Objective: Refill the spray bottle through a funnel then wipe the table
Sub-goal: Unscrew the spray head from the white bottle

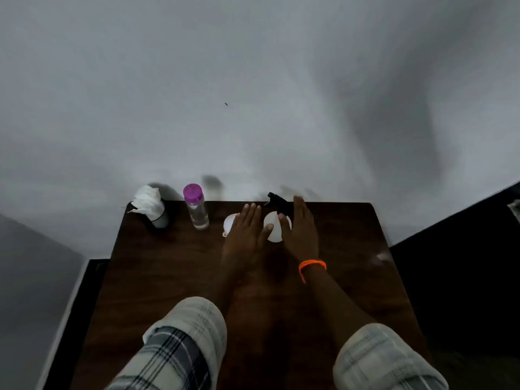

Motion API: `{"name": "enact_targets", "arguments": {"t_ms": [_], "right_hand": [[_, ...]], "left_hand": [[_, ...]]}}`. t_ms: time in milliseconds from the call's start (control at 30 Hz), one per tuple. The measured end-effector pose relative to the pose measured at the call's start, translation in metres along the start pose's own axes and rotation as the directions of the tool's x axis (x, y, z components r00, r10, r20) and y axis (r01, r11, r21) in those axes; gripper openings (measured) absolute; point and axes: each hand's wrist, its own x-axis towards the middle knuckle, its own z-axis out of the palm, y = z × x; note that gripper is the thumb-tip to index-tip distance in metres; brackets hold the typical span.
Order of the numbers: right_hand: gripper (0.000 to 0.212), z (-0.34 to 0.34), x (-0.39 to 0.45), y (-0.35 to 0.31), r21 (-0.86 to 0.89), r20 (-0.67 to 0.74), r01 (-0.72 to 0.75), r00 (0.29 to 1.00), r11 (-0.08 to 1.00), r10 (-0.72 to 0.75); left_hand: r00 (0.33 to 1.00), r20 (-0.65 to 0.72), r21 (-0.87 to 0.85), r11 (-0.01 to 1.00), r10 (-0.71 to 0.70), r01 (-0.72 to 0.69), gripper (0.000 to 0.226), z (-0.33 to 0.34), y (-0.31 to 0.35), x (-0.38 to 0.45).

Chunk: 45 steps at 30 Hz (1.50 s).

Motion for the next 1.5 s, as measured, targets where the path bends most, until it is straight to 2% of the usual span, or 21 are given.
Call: {"name": "enact_targets", "arguments": {"t_ms": [100,167,233,300,400,500,600,667,767,833,900,1033,1133,1233,1333,1433,1500], "right_hand": [[0.058,0.008,0.018,-0.001,0.105,0.031,-0.098,0.995,0.99,0.096],[0.044,0.01,0.027,-0.001,0.169,0.059,-0.15,0.988,0.974,0.142],[0.029,0.008,0.028,0.0,0.236,0.066,-0.179,0.984,0.955,0.168],[0.023,0.004,0.026,-0.001,0.279,0.081,-0.196,0.98,0.94,0.18],[0.02,-0.007,0.019,-0.003,0.316,0.083,-0.211,0.977,0.925,0.195],[0.009,-0.025,0.009,-0.01,0.347,0.08,-0.239,0.971,0.907,0.225],[0.002,-0.043,-0.004,-0.02,0.371,0.095,-0.259,0.966,0.892,0.241],[0.007,-0.055,-0.014,-0.028,0.399,0.089,-0.262,0.965,0.879,0.247],[0.013,-0.07,-0.033,-0.038,0.461,0.091,-0.272,0.961,0.845,0.259],[0.013,-0.078,-0.049,-0.047,0.522,0.097,-0.272,0.96,0.808,0.261],[0.021,-0.084,-0.061,-0.052,0.555,0.108,-0.273,0.96,0.786,0.257],[0.021,-0.097,-0.079,-0.069,0.551,0.124,-0.23,0.973,0.802,0.194],[0.015,-0.103,-0.089,-0.083,0.572,0.129,-0.164,0.986,0.804,0.11],[0.019,-0.109,-0.094,-0.093,0.643,0.176,-0.144,0.984,0.752,0.037],[0.02,-0.114,-0.099,-0.106,0.688,0.209,-0.15,0.978,0.71,0.003],[0.026,-0.112,-0.102,-0.12,0.676,0.183,-0.18,0.98,0.715,0.074],[0.036,-0.106,-0.104,-0.131,0.594,0.073,-0.176,0.983,0.785,0.166]], "left_hand": [[0.999,0.036,0.01,1.0,0.001,-0.001,0.084,0.013,-0.005,0.008],[0.998,0.036,-0.026,0.998,-0.057,0.058,0.077,0.017,-0.003,0.013],[0.997,0.07,-0.03,0.999,-0.043,0.045,0.086,0.023,-0.006,0.016],[0.995,0.099,-0.011,1.0,-0.011,0.012,0.096,0.026,-0.009,0.015],[0.988,0.095,-0.099,0.986,-0.122,0.131,0.096,0.02,-0.001,0.005],[0.969,0.179,-0.145,0.969,-0.172,0.199,0.09,0.01,0.007,-0.006],[0.955,0.214,-0.165,0.956,-0.206,0.243,0.106,0.0,0.016,-0.017],[0.955,0.221,-0.254,0.934,-0.199,0.253,0.118,-0.007,0.027,-0.029],[0.966,0.172,-0.337,0.91,-0.195,0.244,0.124,-0.014,0.038,-0.049],[0.975,0.133,-0.358,0.909,-0.179,0.216,0.12,-0.02,0.04,-0.066],[0.983,0.089,-0.368,0.912,-0.158,0.18,0.112,-0.024,0.04,-0.083],[0.985,0.01,-0.434,0.886,-0.175,0.162,0.097,-0.035,0.034,-0.115],[0.987,0.046,-0.488,0.858,-0.155,0.158,0.09,-0.048,0.031,-0.131],[0.99,0.093,-0.549,0.824,-0.11,0.143,0.081,-0.059,0.033,-0.145],[0.992,0.077,-0.581,0.805,-0.095,0.122,0.081,-0.067,0.033,-0.154],[0.989,0.047,-0.541,0.829,-0.139,0.142,0.085,-0.07,0.033,-0.159],[0.984,0.018,-0.497,0.852,-0.177,0.162,0.091,-0.071,0.034,-0.162]]}}
